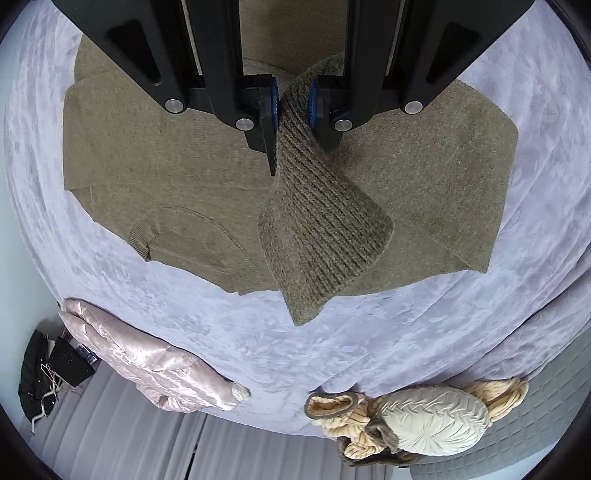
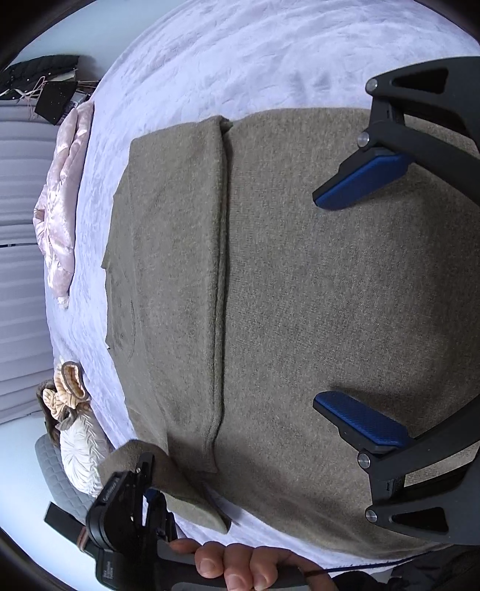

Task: Fold small clothes
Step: 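Lift the sleeve and fold it across the sweater body with the left tool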

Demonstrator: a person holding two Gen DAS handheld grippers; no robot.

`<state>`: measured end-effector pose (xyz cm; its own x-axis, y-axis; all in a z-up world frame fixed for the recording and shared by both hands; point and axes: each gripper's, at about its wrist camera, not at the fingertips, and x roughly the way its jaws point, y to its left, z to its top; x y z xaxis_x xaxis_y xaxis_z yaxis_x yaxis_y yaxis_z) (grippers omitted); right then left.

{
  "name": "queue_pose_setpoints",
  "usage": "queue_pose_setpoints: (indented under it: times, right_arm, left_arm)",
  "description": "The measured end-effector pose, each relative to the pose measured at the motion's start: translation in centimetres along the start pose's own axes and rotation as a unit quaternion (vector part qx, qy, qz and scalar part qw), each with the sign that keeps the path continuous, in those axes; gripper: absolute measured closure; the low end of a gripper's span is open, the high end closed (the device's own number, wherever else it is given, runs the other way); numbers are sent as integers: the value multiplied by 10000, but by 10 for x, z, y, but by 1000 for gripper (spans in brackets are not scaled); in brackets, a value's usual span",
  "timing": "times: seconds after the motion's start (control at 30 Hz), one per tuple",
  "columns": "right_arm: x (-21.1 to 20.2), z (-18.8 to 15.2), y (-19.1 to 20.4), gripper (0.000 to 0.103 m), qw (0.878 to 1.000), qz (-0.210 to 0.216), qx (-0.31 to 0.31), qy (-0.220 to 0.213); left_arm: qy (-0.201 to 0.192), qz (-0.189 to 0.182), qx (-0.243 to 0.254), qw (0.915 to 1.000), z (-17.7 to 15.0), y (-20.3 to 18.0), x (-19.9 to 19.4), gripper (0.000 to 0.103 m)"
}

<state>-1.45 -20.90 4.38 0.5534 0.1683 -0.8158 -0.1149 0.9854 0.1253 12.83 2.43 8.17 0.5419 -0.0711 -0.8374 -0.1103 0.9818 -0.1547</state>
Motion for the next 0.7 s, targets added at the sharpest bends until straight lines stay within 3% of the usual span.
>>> queue_pose_setpoints:
  times: [0.23,0.7]
  right_arm:
    - [5,-14,7,3,9992,-109,-384,-94]
    - [12,-25,2,1,9989,26,-364,-278]
  left_arm:
    - [16,-60,198,9998,-5,-39,-6,90]
    - [6,-271,861,9959,-19,-119,-19,90]
